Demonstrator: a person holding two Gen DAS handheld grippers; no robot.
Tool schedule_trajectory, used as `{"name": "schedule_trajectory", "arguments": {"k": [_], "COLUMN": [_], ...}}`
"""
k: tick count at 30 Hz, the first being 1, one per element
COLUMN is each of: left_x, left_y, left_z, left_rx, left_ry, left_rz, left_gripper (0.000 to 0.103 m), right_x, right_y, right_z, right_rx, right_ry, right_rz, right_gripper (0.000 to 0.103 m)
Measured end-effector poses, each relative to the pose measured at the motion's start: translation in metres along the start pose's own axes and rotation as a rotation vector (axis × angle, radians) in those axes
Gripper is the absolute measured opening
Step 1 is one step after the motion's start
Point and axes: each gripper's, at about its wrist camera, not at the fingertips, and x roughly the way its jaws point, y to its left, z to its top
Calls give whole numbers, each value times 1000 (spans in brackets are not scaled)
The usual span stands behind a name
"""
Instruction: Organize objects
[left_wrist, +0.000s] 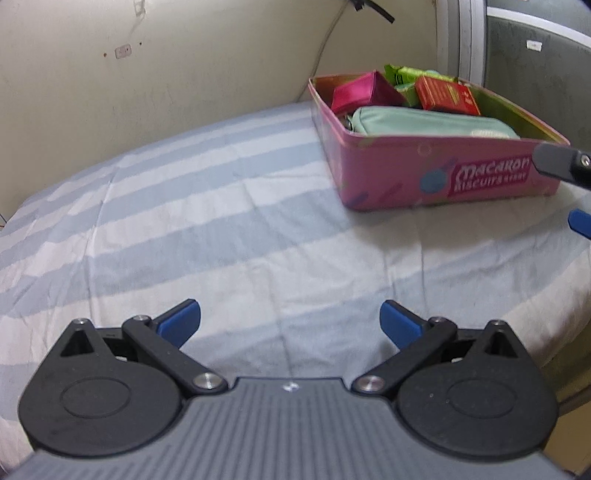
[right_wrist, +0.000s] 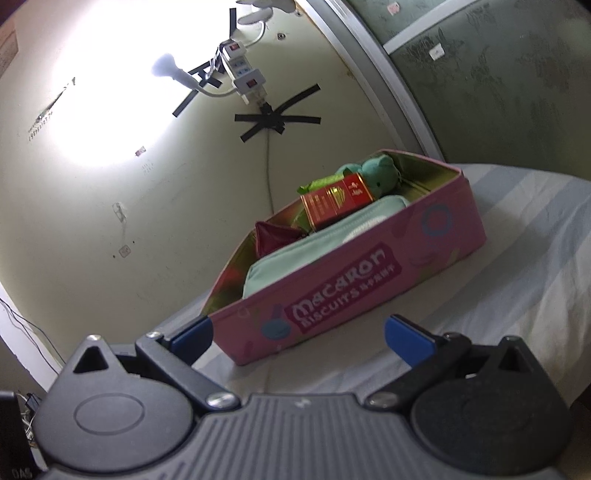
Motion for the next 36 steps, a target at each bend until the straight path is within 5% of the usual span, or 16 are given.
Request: {"name": "schedule_trajectory", "arguments": {"k": [36], "left_x": [11], "left_y": [-4], "left_z": [-6], "left_rx": [9], "left_ry": [47], "left_rz": [-12], "left_gripper": [103], "right_x": [22], "right_y": [0], "right_z": [-12], "right_rx": [9], "right_ry": [66], "right_rz": [-8], "right_gripper": [103]}}
